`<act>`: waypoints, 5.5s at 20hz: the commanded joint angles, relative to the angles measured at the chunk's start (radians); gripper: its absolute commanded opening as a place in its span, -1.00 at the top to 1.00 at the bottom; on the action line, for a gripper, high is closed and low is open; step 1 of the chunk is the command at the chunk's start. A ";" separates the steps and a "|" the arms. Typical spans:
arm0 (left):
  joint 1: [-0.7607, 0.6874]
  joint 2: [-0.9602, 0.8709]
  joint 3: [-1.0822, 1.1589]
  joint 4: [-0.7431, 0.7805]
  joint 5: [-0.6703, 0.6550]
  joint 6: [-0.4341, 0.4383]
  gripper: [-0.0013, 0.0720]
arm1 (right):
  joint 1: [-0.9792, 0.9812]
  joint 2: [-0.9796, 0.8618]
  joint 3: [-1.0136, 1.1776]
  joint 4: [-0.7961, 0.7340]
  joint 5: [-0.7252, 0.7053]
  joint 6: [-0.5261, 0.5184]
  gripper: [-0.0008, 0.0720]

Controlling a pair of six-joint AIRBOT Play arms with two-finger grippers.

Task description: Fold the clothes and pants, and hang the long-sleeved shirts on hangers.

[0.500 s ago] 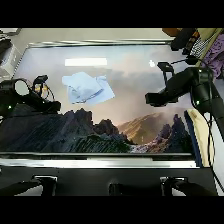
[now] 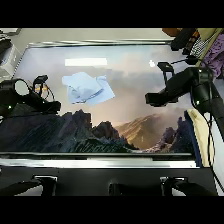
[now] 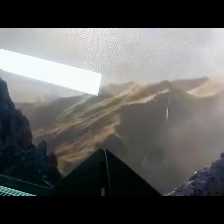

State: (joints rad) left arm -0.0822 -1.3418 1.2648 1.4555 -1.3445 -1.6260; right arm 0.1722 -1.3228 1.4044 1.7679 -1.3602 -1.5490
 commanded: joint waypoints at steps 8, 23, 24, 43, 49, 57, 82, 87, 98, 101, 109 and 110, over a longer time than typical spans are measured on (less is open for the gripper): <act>0.000 -0.001 0.000 0.000 0.008 0.000 0.91 | 0.001 0.000 0.001 0.000 0.000 0.000 0.88; -0.056 -0.334 0.320 -0.075 0.536 -0.193 -1.00 | 0.001 0.000 0.001 0.004 0.035 0.001 0.87; -0.061 -0.417 0.376 -0.074 0.533 -0.192 -1.00 | 0.001 0.000 0.001 0.003 0.035 0.001 0.86; -0.529 -0.450 0.706 -0.298 -0.267 -0.226 0.92 | 0.001 0.105 0.001 -0.001 -0.191 0.053 0.72; -0.646 -0.584 0.633 -0.206 -0.180 -0.316 0.71 | 0.001 0.180 0.001 -0.001 -0.193 0.052 0.72; -0.319 -0.354 0.689 -0.069 -0.367 -0.143 -0.90 | 0.000 0.203 0.075 -0.117 0.060 0.038 -0.20; 0.203 -0.098 0.350 -0.234 -0.274 -0.019 -0.87 | -0.317 0.140 -0.925 0.591 0.284 -0.290 -0.50; 0.200 -0.096 0.348 -0.277 -0.249 -0.010 -0.87 | -0.309 0.079 -0.925 0.599 0.325 -0.290 -0.24; -0.087 -0.281 0.061 -0.672 0.338 0.052 -0.87 | -0.309 0.163 -0.925 0.600 0.219 -0.291 0.89; -0.167 -0.394 0.064 -0.826 0.444 0.127 -0.87 | -0.309 0.227 -0.925 0.593 0.206 -0.263 0.89; -0.185 -0.532 0.098 -1.145 0.449 0.240 0.92 | -0.309 0.320 -0.912 0.593 0.216 -0.216 0.89; -0.173 -0.525 0.118 -1.144 0.437 0.240 0.92 | -0.312 0.335 -0.895 0.577 0.226 -0.212 0.89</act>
State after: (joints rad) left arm -0.2600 -1.8473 1.3540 0.3969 -0.8856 -1.4239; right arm -0.1379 -1.0225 0.4885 2.3596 -1.1481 -1.7782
